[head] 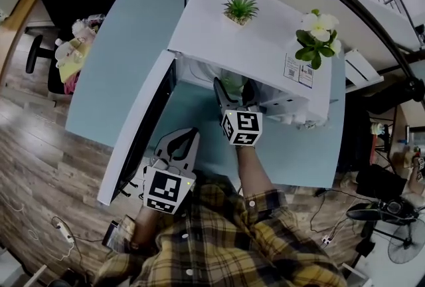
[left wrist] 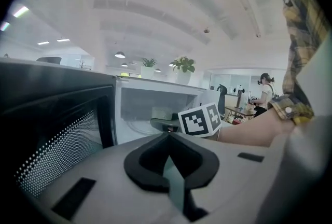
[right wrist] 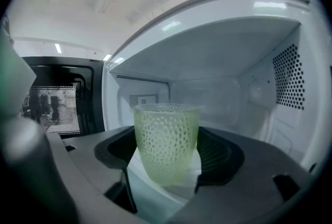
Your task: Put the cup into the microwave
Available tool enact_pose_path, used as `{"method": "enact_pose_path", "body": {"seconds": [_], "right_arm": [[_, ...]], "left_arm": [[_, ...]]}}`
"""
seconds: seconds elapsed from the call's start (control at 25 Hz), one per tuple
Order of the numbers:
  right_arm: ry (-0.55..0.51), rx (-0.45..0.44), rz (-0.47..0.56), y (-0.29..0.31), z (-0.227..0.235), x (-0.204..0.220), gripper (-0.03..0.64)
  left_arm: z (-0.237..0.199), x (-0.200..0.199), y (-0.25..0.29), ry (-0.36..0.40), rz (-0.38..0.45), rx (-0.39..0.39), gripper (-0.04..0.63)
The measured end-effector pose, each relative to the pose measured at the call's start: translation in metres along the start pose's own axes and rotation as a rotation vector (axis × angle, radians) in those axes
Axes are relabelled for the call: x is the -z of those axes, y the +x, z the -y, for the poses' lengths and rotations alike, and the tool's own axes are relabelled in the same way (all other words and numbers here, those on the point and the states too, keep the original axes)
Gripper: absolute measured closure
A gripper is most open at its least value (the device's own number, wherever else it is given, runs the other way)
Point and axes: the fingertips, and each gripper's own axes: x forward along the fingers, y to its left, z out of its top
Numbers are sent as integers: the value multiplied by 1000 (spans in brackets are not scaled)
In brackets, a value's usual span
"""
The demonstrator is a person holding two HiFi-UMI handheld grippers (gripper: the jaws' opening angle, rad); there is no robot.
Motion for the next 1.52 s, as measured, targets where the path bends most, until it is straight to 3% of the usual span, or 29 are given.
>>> {"method": "enact_pose_path", "body": {"seconds": [0.28, 0.64, 0.92, 1.08, 1.52], "right_arm": [[22, 34, -80, 4, 7, 19, 268], [-7, 96, -38, -13, 14, 15, 272], [-31, 140, -36, -18, 19, 16, 325], [-22, 143, -76, -18, 18, 21, 330], [-11, 113, -62, -4, 13, 22, 349]], "left_arm": [[6, -2, 4, 30, -4, 50, 603], [4, -5, 9, 39, -2, 78, 603], [6, -6, 11, 42, 1, 88, 603], [5, -5, 10, 43, 1, 87, 603], [-2, -7, 8, 43, 7, 74, 603]]}}
